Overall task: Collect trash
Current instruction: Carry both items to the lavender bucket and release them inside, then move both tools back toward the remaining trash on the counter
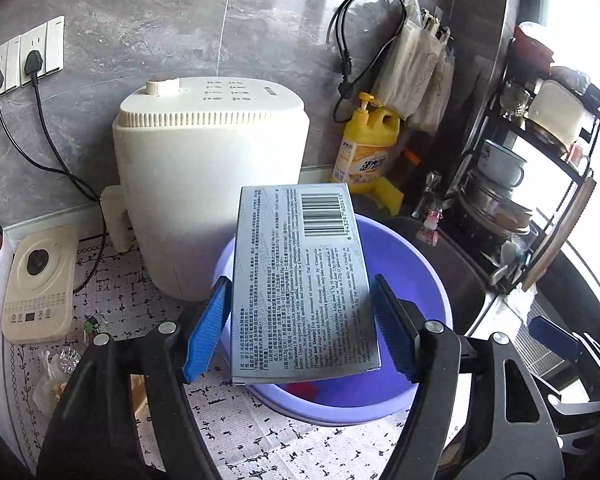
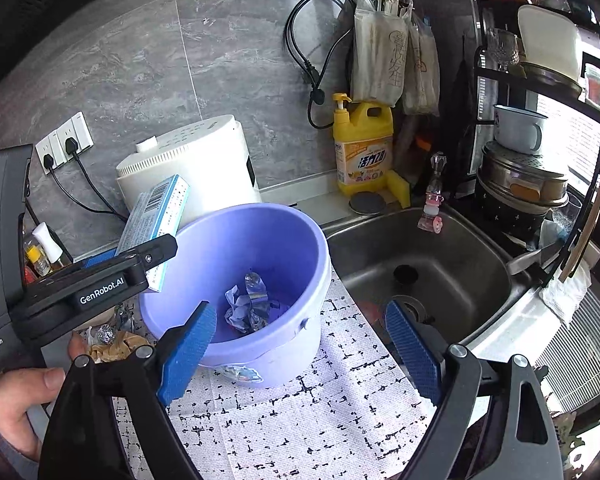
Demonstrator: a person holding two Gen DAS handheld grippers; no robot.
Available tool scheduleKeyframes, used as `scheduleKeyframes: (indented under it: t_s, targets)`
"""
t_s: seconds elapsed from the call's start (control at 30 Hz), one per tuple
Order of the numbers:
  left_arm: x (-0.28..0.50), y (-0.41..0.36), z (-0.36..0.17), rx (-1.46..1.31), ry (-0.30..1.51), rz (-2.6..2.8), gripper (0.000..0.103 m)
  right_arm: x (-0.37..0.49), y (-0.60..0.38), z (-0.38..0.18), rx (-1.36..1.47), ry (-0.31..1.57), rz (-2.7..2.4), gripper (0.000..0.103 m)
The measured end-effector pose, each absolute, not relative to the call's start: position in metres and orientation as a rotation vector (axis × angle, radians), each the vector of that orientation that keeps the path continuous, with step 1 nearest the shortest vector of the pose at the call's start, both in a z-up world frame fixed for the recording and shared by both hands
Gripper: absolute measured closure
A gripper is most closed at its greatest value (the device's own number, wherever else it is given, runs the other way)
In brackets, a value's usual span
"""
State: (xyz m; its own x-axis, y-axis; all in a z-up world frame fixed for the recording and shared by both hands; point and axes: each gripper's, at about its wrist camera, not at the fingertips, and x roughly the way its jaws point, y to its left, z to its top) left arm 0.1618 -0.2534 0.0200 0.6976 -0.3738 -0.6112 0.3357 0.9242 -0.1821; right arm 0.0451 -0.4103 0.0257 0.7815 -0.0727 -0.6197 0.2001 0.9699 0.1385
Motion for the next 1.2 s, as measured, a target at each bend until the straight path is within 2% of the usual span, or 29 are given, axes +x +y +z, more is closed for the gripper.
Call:
scheduleKeyframes:
  t_s: [0.03,0.17,0.8,1.2]
  targets:
    - [0.161,-0.254,0.020,-0.057,0.690,-0.385,0.011,0.044,-0.412,0.026,0.206,0.658,-0.150,0.017]
    - [0.159,-0.245,0.021,-0.076,0.688,-0.368,0.008,0.043,-0.410,0.025,0.207,0.656,-0.136,0.015]
    - [0.135,-0.131,0.021,-0.145,0.683,-0.061,0.008,0.075,-0.327,0.017,0.156,0.684,0.133,0.009]
    - [0.105,-0.050,0.016,-0.202,0.677,0.136,0.008,0.092,-0.256,0.013,0.101,0.710,0.314,0.009]
